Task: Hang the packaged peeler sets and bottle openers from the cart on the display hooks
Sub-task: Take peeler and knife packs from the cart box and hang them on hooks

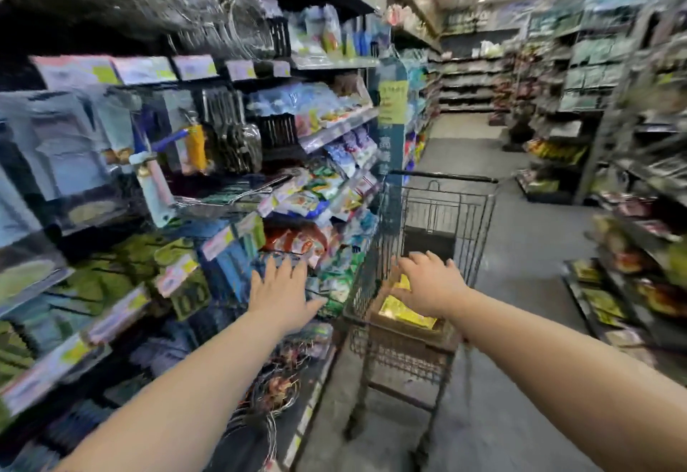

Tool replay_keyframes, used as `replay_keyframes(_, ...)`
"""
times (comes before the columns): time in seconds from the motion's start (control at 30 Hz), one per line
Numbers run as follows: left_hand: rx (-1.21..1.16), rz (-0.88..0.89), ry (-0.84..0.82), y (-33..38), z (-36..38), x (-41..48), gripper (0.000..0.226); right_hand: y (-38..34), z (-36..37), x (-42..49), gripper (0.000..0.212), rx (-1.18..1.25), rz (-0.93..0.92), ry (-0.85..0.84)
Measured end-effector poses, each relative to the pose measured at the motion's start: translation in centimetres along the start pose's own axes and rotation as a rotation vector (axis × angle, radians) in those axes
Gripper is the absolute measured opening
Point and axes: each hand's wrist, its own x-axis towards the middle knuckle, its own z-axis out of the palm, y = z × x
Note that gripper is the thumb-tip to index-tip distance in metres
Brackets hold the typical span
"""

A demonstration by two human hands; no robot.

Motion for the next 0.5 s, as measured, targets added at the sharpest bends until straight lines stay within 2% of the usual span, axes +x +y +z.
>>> replay_keyframes(0.2,-0.022,0.121,-0.054,7.8,2.0,5.2,0.087,8.2,1.5,2.1,0.067,-0.007,0.09,-0.009)
replay_keyframes(0.5,0.011,0.226,-0.146,12.3,6.4,14.2,0.086,14.1,6.3,6.4,0.066,0.05,0.227,-0.082)
